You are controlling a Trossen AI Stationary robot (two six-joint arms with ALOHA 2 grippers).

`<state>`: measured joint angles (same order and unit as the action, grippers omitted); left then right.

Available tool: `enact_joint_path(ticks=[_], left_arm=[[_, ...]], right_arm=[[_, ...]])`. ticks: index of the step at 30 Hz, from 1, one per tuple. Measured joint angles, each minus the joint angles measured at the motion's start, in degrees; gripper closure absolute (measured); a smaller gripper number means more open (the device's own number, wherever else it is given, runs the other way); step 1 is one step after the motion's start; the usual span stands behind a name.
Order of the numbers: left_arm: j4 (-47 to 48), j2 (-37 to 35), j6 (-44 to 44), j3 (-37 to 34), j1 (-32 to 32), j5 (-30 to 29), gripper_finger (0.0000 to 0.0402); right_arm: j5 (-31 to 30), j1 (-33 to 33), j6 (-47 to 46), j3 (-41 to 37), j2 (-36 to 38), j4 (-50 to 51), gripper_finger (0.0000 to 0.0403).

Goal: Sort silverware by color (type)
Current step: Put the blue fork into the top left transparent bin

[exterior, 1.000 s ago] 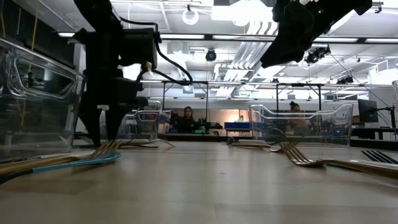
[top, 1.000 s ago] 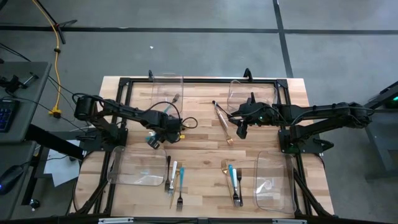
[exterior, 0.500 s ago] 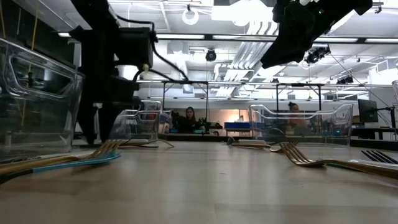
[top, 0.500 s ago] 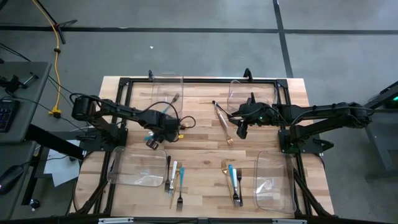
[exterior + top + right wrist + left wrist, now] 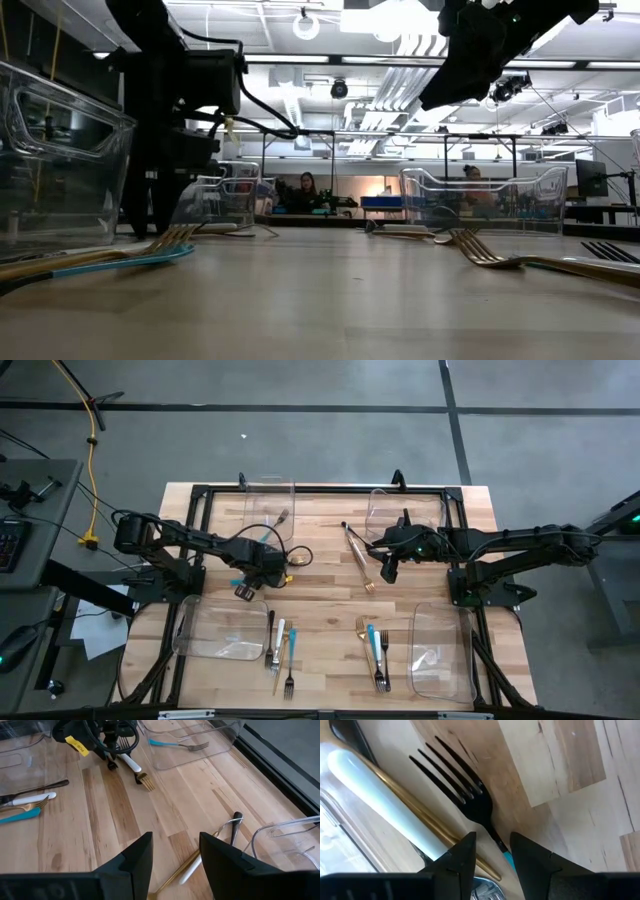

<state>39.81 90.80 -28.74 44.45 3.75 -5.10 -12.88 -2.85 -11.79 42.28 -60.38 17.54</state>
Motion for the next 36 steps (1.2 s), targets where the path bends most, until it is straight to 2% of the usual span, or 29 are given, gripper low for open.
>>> enact_joint_path(ticks=[6,17,26,32,36], left_arm=[[0.0,0.0,1.7,0.0,0.1,0.5,0.0293],[0.1,0.1,3.2,-0.1,0.4,1.0,0.0393],[3.3,0.4,5.3,2.1,0.4,1.0,0.0398],[10.0,-0.7,6.2,7.8,0.4,5.7,0.04],[10.7,-5.0,7.3,11.0,0.4,9.6,0.04]], right_arm=[[0.0,0.0,0.0,0.0,0.0,0.0,0.0245],[0.0,0.0,-0.2,0.0,0.0,0.0,0.0245],[0.0,0.0,-0.2,0.0,0.0,0.0,0.0245],[0.0,0.0,-0.2,0.0,0.0,0.0,0.0245],[0.0,0.0,-0.1,0.0,0.0,0.2,0.0245]])
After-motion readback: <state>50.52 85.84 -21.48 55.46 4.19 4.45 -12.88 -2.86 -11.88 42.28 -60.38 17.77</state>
